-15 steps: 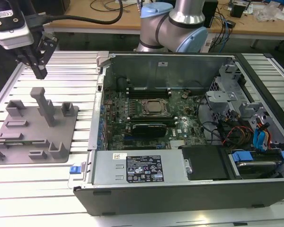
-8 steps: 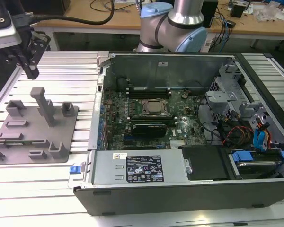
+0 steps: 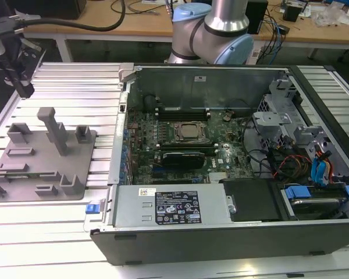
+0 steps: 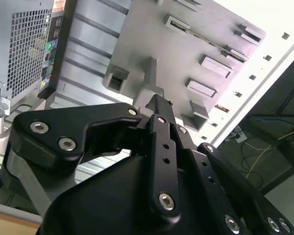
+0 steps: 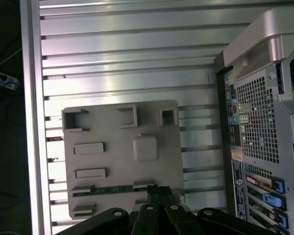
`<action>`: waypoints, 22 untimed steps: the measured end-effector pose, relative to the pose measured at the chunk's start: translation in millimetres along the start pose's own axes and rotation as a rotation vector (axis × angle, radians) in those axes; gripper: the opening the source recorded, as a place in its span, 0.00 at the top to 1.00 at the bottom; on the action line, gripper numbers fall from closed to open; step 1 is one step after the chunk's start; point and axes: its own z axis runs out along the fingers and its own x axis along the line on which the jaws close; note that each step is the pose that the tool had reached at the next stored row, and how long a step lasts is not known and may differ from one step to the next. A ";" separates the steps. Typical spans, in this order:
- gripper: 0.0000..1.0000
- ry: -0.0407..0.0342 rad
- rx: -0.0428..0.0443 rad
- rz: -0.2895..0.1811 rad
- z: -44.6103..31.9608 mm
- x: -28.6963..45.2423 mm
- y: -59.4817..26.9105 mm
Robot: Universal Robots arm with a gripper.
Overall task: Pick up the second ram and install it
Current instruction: 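Reach for the second ram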
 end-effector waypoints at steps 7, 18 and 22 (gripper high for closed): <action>0.92 0.0000 0.0000 0.000 0.1 19.0 -1.5; 0.92 -0.0007 -0.0002 0.000 8.8 59.1 -10.5; 0.92 -0.0006 -0.0001 0.000 19.3 60.7 -18.1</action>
